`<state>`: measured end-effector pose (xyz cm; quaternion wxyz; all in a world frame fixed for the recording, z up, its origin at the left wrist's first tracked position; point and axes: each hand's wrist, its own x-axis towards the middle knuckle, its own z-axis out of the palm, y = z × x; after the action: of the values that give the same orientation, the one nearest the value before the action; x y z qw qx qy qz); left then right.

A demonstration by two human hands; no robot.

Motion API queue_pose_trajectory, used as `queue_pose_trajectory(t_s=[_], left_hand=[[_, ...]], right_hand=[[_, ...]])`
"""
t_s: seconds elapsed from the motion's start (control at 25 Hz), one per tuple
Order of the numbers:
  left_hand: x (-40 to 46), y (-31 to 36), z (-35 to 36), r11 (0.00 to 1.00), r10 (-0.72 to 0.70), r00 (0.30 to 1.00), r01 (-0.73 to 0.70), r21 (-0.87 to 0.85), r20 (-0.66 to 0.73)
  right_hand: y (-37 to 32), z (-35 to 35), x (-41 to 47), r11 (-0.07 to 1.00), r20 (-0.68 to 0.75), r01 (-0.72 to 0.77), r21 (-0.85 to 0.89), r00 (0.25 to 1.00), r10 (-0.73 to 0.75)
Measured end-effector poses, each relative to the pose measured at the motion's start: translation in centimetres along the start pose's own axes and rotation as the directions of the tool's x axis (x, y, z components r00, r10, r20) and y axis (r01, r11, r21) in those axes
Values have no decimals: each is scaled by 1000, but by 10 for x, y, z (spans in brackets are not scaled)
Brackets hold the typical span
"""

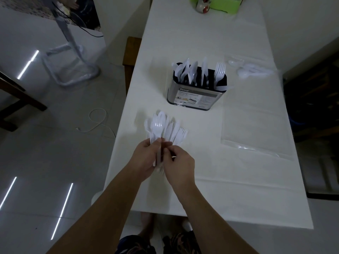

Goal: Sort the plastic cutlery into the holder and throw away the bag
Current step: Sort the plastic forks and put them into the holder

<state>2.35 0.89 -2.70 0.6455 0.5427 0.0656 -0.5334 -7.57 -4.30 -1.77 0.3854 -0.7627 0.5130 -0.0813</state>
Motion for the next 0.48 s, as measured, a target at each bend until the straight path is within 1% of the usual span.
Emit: queue_pose_trajectory(t_s=[0.08,0.12,0.16,0.2,0.32,0.4,0.48], left_hand=[[5,3,-7,1000,21,996,-21,1,-84],[8,4,-10,1000,22,993,-23,-6,-112],[9,5,-13,1000,19,992,-21,-13,-124],[10,5,-14,1000,14,992,-16,-17,-129],[10,5,-15,1000,4,991,-7,-25,-130],[9,3,-14,999,3,992,-7,-34,-129],[9,3,-14,999,2,992,-7,-38,-128]], right_hand=[[12,1,10,981,-41,-176,-85,984,173],[19,4,16,955,-31,-260,-143,966,258],[25,7,20,931,-6,-313,-187,948,317],[28,10,23,920,19,-337,-198,938,347],[26,11,28,927,88,-335,-170,931,353],[21,6,29,924,119,-366,-115,918,378],[22,1,29,919,114,-391,-52,912,394]])
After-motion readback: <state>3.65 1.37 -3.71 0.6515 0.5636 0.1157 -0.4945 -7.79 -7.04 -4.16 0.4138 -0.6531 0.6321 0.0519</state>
